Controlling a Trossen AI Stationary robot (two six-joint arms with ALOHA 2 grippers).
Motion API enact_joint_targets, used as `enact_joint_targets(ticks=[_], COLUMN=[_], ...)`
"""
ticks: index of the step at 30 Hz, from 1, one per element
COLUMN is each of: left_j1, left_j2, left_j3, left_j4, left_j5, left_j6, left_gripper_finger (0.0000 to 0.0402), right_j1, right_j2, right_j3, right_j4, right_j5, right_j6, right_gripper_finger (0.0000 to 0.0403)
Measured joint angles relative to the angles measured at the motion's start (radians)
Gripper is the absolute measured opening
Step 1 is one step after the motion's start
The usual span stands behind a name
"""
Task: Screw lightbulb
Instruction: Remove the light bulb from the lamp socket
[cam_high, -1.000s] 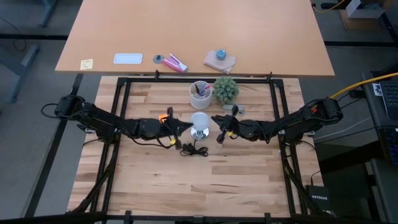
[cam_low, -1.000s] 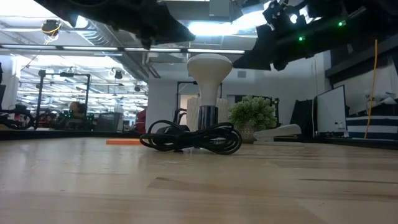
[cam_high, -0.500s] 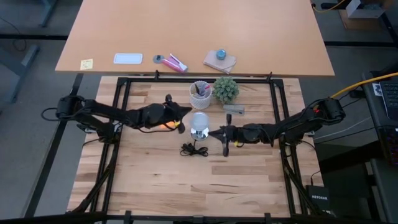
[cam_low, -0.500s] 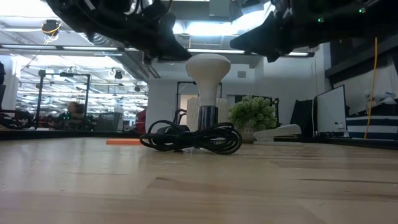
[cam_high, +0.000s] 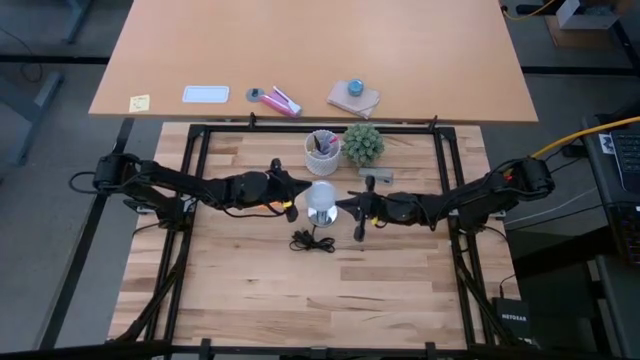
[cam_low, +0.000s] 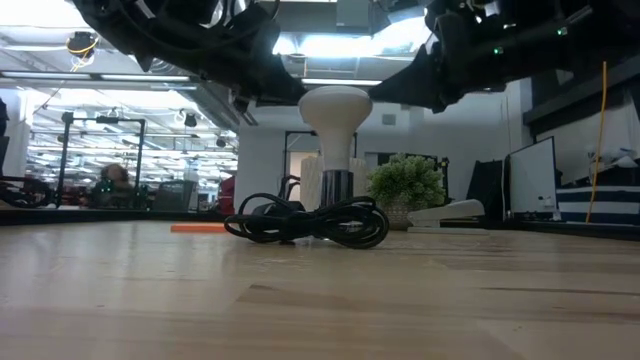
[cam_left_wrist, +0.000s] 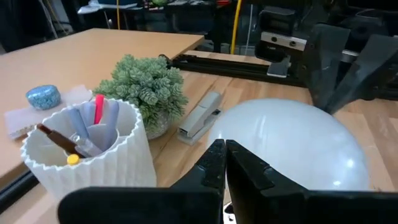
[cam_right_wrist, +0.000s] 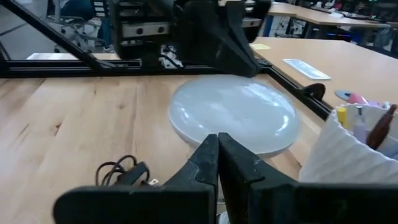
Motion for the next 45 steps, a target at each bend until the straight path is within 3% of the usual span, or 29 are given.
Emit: enact_joint_targets(ticks=[14, 31, 45], left_j1=[-0.071, -0.075, -0.048], left_j2=[-0.003, 0.0, -0.002], left_j3=[0.002, 0.0, -0.003], left_j4=[-0.017, 0.023, 0.157], left_j5=[0.023, 0.024, -0.029], left_j6=[-0.037, -0.061, 0.074], left_gripper_finger=[0.0005, 0.0005, 0.0005], right_j1=[-0.026, -0.136, -0.147], right_j2=[0.012, 0.012, -0.017], right_j3=[0.0, 0.0, 0.0], right_j4=[-0.002, 0.055, 0.132], right_j5=[0.083, 0.001, -0.007], right_j6=[0.023, 0.026, -0.057], right_gripper_finger=[0.0012, 0.0012, 0.0012])
